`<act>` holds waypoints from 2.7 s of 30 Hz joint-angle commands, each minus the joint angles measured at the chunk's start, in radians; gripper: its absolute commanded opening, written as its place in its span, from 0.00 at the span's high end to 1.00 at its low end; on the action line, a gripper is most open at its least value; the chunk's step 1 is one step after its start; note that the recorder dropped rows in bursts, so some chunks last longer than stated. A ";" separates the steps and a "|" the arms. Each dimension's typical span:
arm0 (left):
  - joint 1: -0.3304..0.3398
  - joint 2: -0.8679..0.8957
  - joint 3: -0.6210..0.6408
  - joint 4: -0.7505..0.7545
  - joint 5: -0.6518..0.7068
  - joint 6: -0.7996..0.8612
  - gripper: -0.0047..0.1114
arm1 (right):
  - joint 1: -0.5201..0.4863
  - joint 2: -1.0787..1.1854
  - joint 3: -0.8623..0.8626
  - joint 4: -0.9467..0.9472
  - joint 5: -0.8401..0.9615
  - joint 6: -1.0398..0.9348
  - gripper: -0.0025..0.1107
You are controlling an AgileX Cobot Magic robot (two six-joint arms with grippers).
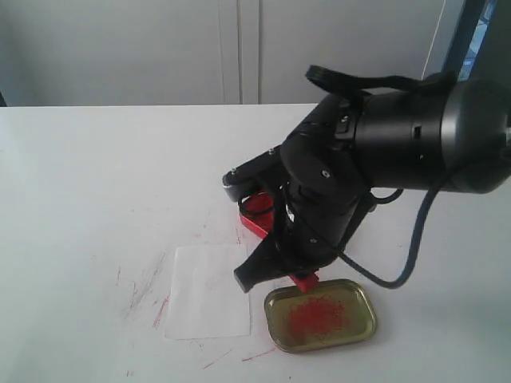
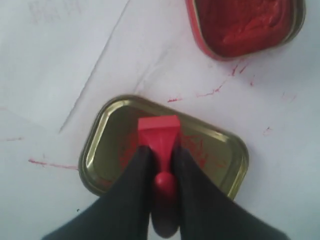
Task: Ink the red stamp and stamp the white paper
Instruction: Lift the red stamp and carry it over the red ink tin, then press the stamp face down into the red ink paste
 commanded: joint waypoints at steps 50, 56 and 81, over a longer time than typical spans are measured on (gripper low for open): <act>-0.005 -0.004 0.004 -0.007 -0.004 0.000 0.96 | -0.217 0.455 -0.536 0.112 0.050 -0.165 0.98; -0.005 -0.004 0.004 -0.007 -0.004 0.000 0.96 | -0.217 0.476 -0.536 0.112 0.017 -0.180 0.98; -0.005 -0.004 0.004 -0.007 -0.004 0.000 0.96 | -0.217 0.598 -0.536 0.112 0.070 -0.182 0.98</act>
